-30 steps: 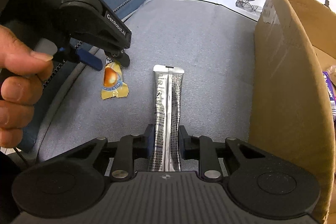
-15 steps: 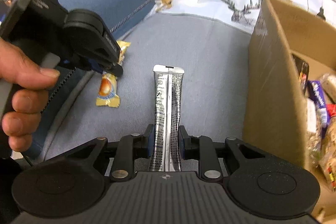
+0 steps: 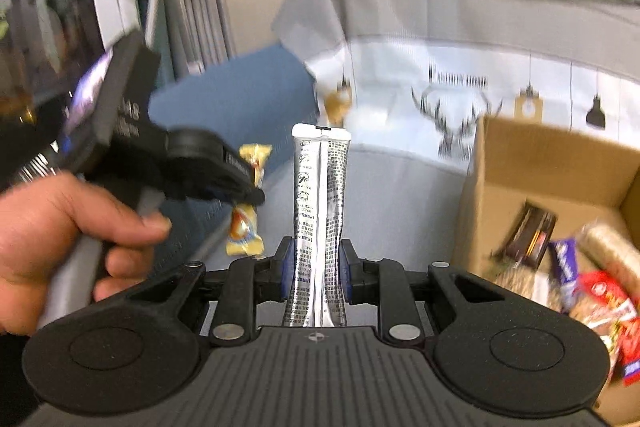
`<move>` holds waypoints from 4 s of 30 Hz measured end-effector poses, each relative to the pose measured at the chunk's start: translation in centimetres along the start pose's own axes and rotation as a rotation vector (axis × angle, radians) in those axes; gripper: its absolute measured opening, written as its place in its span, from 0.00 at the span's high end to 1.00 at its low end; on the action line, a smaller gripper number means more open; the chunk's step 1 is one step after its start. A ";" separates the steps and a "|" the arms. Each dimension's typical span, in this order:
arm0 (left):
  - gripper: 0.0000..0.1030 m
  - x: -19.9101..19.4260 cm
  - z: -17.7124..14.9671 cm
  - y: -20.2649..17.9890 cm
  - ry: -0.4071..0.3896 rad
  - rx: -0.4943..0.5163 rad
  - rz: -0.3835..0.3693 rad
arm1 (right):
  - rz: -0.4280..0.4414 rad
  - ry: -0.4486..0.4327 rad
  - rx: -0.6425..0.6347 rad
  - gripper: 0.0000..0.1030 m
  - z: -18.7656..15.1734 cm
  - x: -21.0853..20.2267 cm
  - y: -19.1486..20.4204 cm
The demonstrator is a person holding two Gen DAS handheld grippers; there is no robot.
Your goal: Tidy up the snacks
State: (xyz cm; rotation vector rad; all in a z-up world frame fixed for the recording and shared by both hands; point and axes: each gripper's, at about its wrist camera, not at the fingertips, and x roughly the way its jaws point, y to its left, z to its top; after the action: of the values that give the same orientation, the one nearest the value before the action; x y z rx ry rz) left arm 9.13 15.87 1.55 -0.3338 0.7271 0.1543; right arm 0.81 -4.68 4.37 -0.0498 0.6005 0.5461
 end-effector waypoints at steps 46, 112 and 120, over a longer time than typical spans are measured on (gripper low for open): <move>0.89 -4.0 -4.5 -22.1 -0.396 0.415 -0.549 | -0.516 -0.264 0.284 0.77 -0.9 -6.8 -17.6; 0.00 -9.9 -14.6 -16.8 -0.084 0.309 -0.196 | -0.485 -0.122 0.111 0.01 -6.4 -13.6 -12.7; 0.00 -9.9 -14.4 -16.7 -0.078 0.308 -0.193 | -0.487 -0.119 0.099 0.01 -6.3 -13.5 -12.5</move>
State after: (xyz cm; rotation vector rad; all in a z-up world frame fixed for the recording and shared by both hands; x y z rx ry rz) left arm -2.95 -5.07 2.23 -0.1022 0.6267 -0.1266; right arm -5.47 -23.07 5.19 -0.0675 0.4760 0.0459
